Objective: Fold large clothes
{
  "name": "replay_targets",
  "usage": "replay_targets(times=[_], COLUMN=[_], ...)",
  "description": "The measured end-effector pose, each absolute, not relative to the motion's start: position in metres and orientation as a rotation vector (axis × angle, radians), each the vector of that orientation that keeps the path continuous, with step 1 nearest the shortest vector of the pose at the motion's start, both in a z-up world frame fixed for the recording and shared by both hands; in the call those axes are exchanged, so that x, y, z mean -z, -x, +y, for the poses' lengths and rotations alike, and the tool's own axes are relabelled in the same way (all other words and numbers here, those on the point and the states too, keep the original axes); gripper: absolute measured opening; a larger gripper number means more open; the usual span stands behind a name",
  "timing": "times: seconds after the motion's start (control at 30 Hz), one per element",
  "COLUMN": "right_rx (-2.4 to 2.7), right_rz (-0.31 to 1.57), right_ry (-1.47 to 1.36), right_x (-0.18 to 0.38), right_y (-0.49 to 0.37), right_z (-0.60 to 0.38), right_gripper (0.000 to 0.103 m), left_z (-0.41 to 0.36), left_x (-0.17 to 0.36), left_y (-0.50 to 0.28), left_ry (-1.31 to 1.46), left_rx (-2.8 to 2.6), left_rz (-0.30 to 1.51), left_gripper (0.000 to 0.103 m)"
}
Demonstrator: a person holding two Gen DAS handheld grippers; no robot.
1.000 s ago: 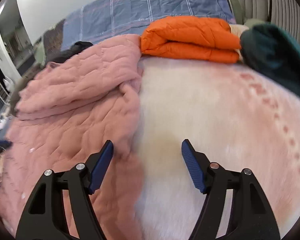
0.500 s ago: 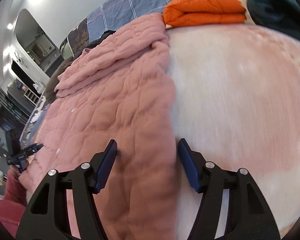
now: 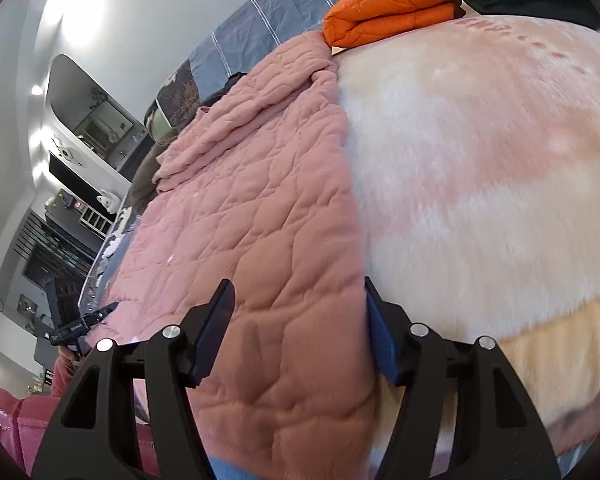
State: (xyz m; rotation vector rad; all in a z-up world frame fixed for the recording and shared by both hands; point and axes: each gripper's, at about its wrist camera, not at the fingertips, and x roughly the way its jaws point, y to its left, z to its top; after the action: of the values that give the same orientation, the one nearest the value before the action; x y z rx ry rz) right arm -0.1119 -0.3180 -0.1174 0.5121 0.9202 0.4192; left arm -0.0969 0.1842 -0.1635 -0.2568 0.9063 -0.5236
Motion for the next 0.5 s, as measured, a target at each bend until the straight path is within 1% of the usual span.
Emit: replay_targets(times=[0.03, 0.07, 0.1, 0.13, 0.17, 0.2, 0.27, 0.33, 0.43, 0.5], right_rx=[-0.424, -0.433, -0.451, -0.476, -0.523, -0.552, -0.567, -0.566, -0.579, -0.573], right_rz=[0.915, 0.911, 0.908, 0.899, 0.874, 0.851, 0.793, 0.733, 0.630, 0.601], right_ry=[-0.514, -0.518, -0.530, -0.554, -0.613, -0.675, -0.757, -0.781, -0.766, -0.749], right_x=[0.118, 0.118, 0.117, 0.115, 0.112, 0.107, 0.093, 0.074, 0.040, 0.029], right_y=[0.113, 0.113, 0.111, 0.109, 0.106, 0.100, 0.091, 0.087, 0.095, 0.104], right_z=[-0.316, -0.314, -0.312, -0.312, -0.313, -0.317, -0.326, -0.331, -0.335, -0.337], right_gripper=[0.064, 0.064, 0.061, 0.055, 0.035, 0.013, 0.012, 0.011, 0.010, 0.010], left_z=[0.184, 0.182, 0.181, 0.180, 0.179, 0.179, 0.176, 0.174, 0.170, 0.166], left_x=[0.163, 0.162, 0.160, 0.155, 0.149, 0.140, 0.109, 0.075, 0.043, 0.038], left_y=[0.100, 0.102, 0.102, 0.102, 0.100, 0.100, 0.104, 0.112, 0.119, 0.127], left_ry=[0.263, 0.264, 0.264, 0.269, 0.274, 0.277, 0.251, 0.232, 0.209, 0.187], left_rx=[0.528, 0.528, 0.528, 0.522, 0.514, 0.509, 0.498, 0.491, 0.479, 0.487], left_rz=[0.901, 0.886, 0.875, 0.851, 0.826, 0.792, 0.683, 0.572, 0.516, 0.516], left_gripper=[0.054, 0.045, 0.037, 0.019, 0.012, 0.012, 0.010, 0.009, 0.009, 0.009])
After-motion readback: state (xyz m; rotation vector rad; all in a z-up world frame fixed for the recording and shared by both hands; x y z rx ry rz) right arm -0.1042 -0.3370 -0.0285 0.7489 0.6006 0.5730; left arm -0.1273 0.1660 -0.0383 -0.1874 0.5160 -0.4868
